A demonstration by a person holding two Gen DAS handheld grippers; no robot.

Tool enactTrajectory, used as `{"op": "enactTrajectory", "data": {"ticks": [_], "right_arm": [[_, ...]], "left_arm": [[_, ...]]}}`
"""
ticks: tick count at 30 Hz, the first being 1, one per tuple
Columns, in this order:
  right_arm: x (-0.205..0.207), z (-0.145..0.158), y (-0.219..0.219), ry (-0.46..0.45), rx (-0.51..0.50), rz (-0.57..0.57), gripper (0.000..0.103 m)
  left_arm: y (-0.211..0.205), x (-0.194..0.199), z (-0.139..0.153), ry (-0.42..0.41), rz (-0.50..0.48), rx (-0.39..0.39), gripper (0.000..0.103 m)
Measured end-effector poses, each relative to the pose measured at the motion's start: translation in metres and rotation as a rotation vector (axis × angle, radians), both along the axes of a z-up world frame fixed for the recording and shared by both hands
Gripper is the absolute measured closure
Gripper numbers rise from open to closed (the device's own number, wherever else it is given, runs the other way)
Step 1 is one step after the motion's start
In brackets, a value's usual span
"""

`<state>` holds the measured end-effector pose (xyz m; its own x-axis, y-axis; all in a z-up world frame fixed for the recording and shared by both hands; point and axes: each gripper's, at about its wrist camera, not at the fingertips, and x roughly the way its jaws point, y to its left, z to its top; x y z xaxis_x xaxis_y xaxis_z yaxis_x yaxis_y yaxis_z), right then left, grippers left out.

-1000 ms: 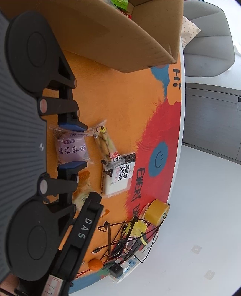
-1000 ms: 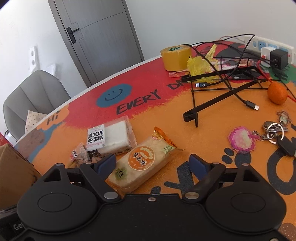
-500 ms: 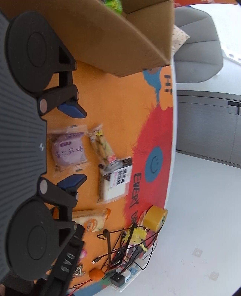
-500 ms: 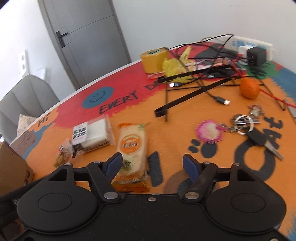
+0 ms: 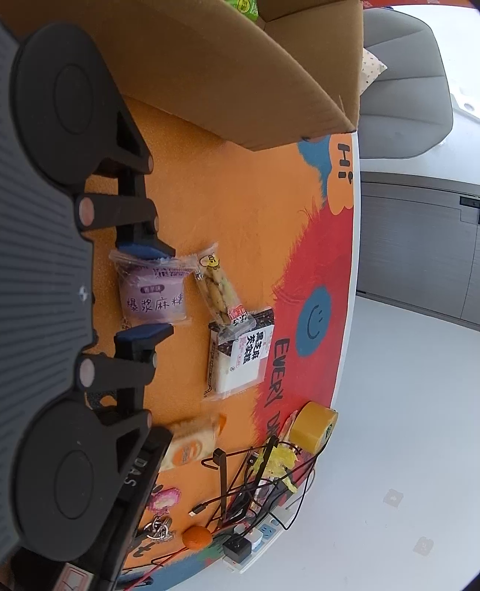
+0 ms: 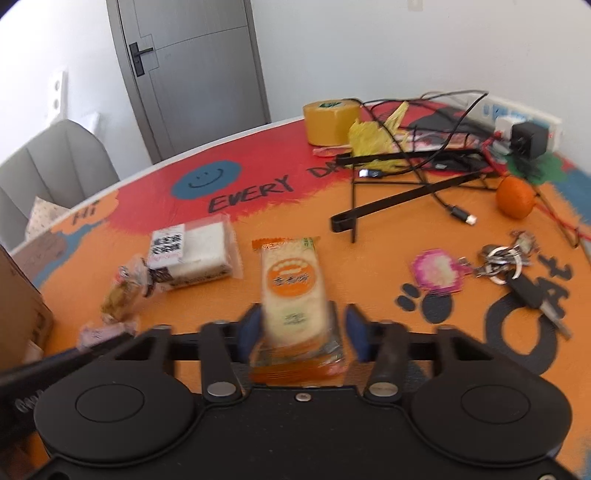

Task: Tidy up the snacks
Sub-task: 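Lift and carry both held cake packets over the cardboard box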

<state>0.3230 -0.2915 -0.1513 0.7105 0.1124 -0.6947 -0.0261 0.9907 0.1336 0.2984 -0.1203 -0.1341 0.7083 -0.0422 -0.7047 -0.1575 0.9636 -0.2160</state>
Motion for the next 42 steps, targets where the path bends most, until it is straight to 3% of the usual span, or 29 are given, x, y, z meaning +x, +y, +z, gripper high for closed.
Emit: {"op": "enactTrajectory", "data": {"ticks": [15, 23, 42], "right_arm": [[-0.04, 0.015, -0.024, -0.071, 0.159, -0.005, 0.066], [-0.062, 0.03, -0.03, -0.115, 0.191, -0.007, 0.066], [-0.09, 0.07, -0.013, -0.203, 0.264, 0.091, 0.066]], "left_arm": [[-0.01, -0.033, 0.018, -0.035, -0.026, -0.014, 0.084], [-0.015, -0.053, 0.03, -0.065, -0.055, -0.031, 0.092], [0.011, -0.092, 0.088, -0.197, 0.008, -0.006, 0.092]]}}
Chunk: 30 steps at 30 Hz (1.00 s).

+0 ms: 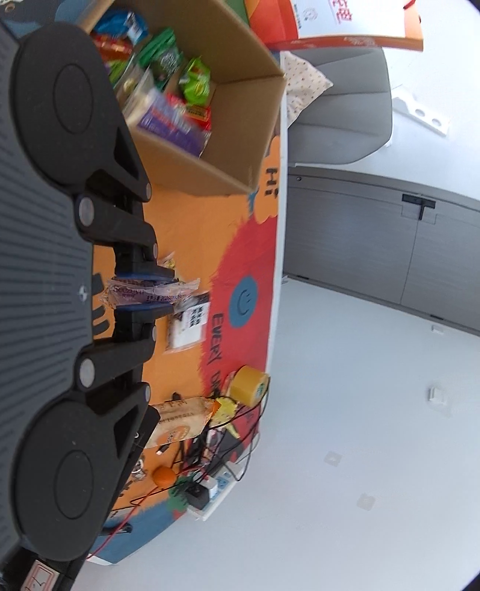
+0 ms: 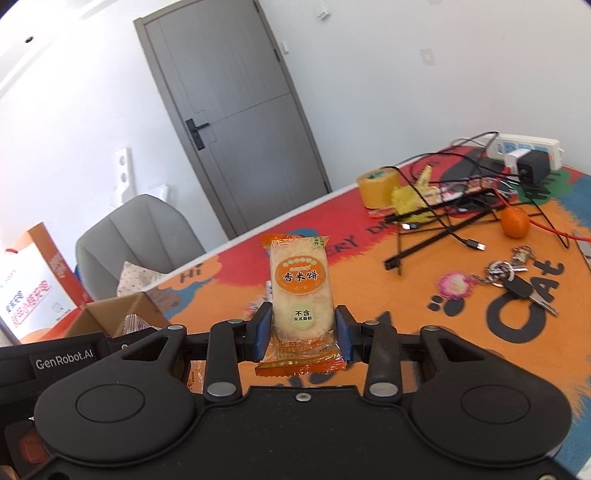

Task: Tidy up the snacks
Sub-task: 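Lift and carry both held cake packets over the cardboard box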

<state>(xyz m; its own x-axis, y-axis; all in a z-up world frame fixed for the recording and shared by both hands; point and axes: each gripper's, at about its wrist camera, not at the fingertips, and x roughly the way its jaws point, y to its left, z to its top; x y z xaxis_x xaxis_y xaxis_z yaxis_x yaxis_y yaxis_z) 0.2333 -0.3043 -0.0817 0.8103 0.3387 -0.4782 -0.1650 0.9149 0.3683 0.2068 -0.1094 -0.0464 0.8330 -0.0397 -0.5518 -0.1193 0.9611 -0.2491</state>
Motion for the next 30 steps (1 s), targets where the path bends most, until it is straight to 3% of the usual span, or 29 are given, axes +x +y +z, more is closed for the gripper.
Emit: {"op": "enactTrajectory", "data": {"ticks": [15, 30], "right_arm": [[-0.006, 0.029, 0.053, -0.066, 0.013, 0.114, 0.067], [-0.004, 0.04, 0.12, -0.084, -0.027, 0.194, 0.067]], "left_arm": [[0.068, -0.029, 0.039, -0.072, 0.124, -0.019, 0.092], [0.148, -0.034, 0.032, -0.071, 0.232, -0.085, 0.092]]}}
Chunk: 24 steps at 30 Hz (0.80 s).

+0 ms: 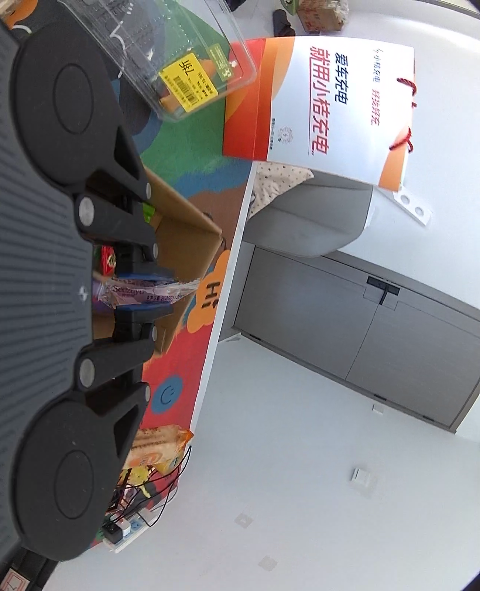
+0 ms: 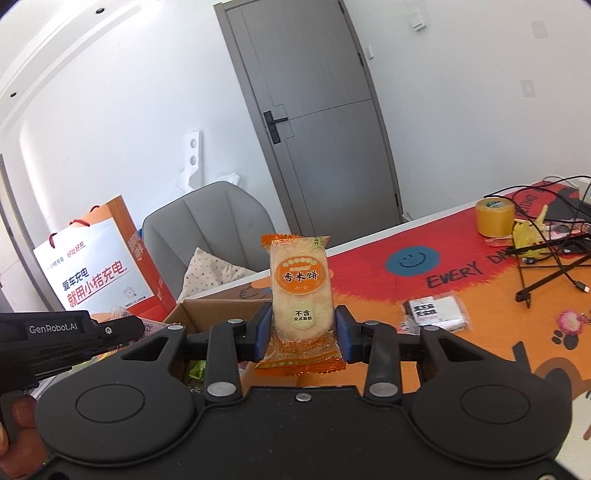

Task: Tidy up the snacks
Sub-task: 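Lift and carry both held cake packets over the cardboard box, then open the left tool over the box while the right tool releases the orange-labelled cake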

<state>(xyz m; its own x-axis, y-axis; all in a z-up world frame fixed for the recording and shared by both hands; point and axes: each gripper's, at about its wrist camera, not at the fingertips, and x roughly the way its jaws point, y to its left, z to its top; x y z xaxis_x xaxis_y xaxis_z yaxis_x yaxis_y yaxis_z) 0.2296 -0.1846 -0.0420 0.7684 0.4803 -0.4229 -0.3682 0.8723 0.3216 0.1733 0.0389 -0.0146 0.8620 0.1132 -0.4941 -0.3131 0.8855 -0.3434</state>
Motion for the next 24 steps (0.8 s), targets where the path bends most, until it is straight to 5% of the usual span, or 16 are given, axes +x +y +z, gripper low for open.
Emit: {"op": "enactTrajectory", "data": {"ticks": [16, 24], "right_arm": [[0.015, -0.006, 0.065, 0.034, -0.066, 0.055, 0.066], [0.021, -0.013, 0.087, 0.07, -0.074, 0.074, 0.066]], "left_arm": [[0.046, 0.027, -0.035, 0.097, -0.028, -0.112, 0.086], [0.072, 0.013, -0.032, 0.073, 0.015, -0.13, 0.081]]}}
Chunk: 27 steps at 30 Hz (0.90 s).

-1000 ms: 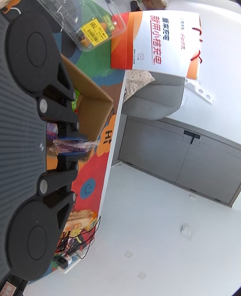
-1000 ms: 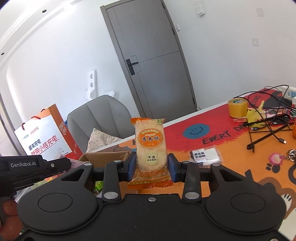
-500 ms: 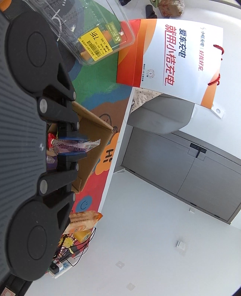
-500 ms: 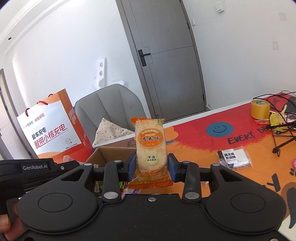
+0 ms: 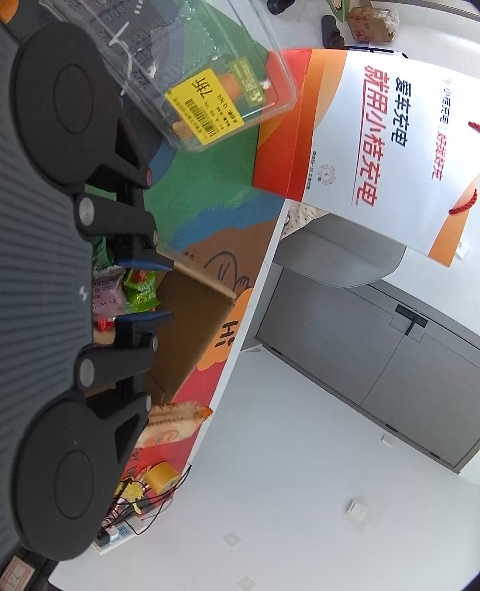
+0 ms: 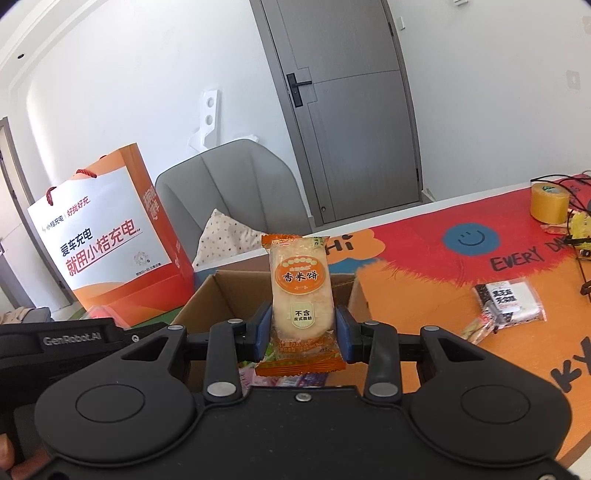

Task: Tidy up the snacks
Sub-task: 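Open the left tool over the box while the right tool releases the orange-labelled cake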

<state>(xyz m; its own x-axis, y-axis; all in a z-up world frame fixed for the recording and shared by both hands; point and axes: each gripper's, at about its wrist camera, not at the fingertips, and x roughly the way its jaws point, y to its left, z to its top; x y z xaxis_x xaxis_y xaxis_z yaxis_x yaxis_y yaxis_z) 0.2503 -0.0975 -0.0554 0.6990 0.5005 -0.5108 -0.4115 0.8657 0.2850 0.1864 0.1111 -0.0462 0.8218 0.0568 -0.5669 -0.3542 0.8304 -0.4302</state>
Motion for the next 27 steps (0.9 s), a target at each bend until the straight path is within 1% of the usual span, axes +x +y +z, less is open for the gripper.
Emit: {"op": "enactTrajectory", "data": {"ticks": [2, 6, 10, 12, 14, 18, 19, 20, 23, 25, 27], "right_arm": [[0.001, -0.001, 0.006, 0.005, 0.0, 0.004, 0.066], [0.003, -0.001, 0.017, 0.021, 0.006, 0.003, 0.066], [0.005, -0.004, 0.02, 0.053, 0.01, 0.007, 0.059], [0.004, -0.004, 0.016, 0.052, 0.009, 0.003, 0.059], [0.003, -0.003, 0.011, 0.055, 0.007, -0.011, 0.059], [0.0, -0.001, -0.001, 0.054, 0.009, -0.035, 0.059], [-0.001, -0.001, -0.004, 0.053, 0.009, -0.04, 0.059], [-0.002, -0.001, -0.007, 0.054, 0.008, -0.045, 0.058], [-0.005, -0.001, -0.015, 0.055, 0.006, -0.06, 0.055], [-0.007, -0.002, -0.022, 0.054, 0.008, -0.071, 0.053], [-0.009, -0.002, -0.028, 0.056, 0.01, -0.076, 0.052]], "left_arm": [[0.003, -0.003, 0.002, -0.006, 0.005, 0.006, 0.078], [0.009, -0.006, 0.001, 0.0, 0.006, 0.002, 0.075], [0.011, -0.01, 0.001, -0.001, 0.012, 0.009, 0.062], [0.01, -0.011, 0.001, -0.002, 0.012, 0.012, 0.056], [0.008, -0.012, 0.001, -0.001, 0.011, 0.017, 0.047], [-0.001, -0.013, 0.003, -0.009, 0.0, 0.023, 0.035], [-0.004, -0.013, 0.003, -0.009, -0.003, 0.027, 0.031], [-0.007, -0.013, 0.003, -0.009, -0.006, 0.031, 0.028], [-0.014, -0.014, 0.004, -0.012, -0.02, 0.04, 0.024], [-0.018, -0.014, 0.003, -0.005, -0.02, 0.054, 0.018], [-0.023, -0.014, 0.003, 0.0, -0.016, 0.069, 0.017]]}}
